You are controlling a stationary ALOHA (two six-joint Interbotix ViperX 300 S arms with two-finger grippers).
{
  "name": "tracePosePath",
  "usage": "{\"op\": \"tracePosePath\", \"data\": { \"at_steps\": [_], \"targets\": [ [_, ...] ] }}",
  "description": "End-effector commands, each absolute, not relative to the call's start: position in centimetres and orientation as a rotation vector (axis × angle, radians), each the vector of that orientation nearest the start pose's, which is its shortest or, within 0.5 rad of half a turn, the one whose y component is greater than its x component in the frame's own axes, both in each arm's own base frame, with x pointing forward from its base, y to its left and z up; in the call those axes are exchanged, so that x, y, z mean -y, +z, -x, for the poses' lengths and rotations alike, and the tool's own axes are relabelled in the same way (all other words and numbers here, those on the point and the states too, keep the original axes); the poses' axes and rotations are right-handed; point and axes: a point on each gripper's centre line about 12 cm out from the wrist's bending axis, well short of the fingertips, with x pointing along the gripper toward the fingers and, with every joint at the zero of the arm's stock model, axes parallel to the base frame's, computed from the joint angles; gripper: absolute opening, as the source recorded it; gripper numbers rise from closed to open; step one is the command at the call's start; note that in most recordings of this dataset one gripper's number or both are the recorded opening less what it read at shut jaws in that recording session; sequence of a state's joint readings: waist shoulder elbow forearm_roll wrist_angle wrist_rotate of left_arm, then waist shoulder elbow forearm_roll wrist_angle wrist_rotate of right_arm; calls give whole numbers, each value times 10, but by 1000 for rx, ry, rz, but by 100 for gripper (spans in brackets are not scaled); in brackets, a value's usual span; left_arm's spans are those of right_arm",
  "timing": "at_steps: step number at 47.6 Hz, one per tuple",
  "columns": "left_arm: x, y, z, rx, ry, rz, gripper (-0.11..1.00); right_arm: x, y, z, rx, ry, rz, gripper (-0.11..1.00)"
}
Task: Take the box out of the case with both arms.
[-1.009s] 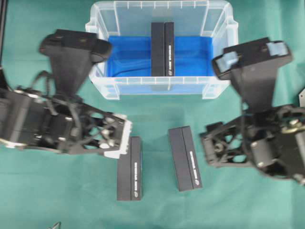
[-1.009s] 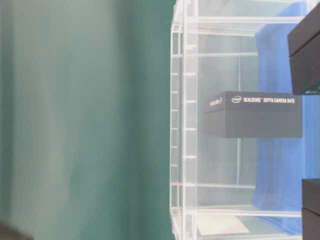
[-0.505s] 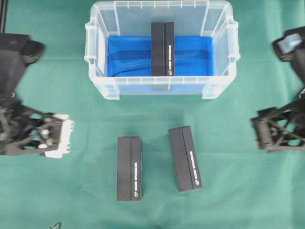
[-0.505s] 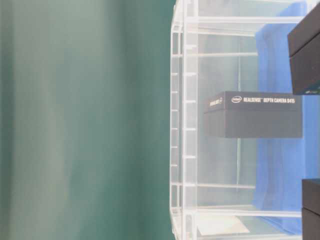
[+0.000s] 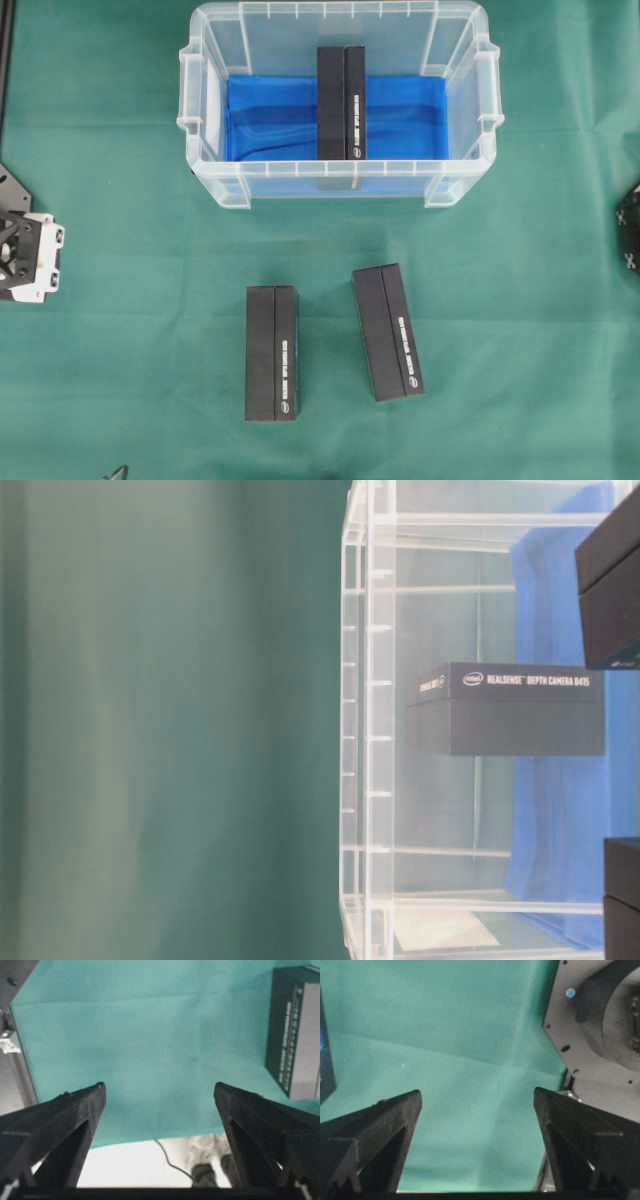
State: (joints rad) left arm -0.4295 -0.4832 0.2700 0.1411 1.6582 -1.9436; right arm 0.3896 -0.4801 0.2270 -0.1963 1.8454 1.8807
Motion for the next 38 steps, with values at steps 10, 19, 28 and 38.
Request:
{"op": "tracePosePath", "data": {
  "at_steps": [10, 19, 28, 38],
  "targets": [
    [76, 373, -206, -1035, 1083, 1212, 88, -56, 380, -197, -1030, -1203, -1092, 89],
    [75, 373, -207, -1031, 1087, 1215, 88, -56, 380, -197, -1027, -1205, -1092, 89],
    [74, 372, -206, -1031, 1089, 1217, 88, -56, 379, -198, -1028, -1208, -1091, 89],
    [73, 372, -205, -1031, 1087, 1217, 88, -57, 379, -198, -1028, -1208, -1091, 89]
  ]
}}
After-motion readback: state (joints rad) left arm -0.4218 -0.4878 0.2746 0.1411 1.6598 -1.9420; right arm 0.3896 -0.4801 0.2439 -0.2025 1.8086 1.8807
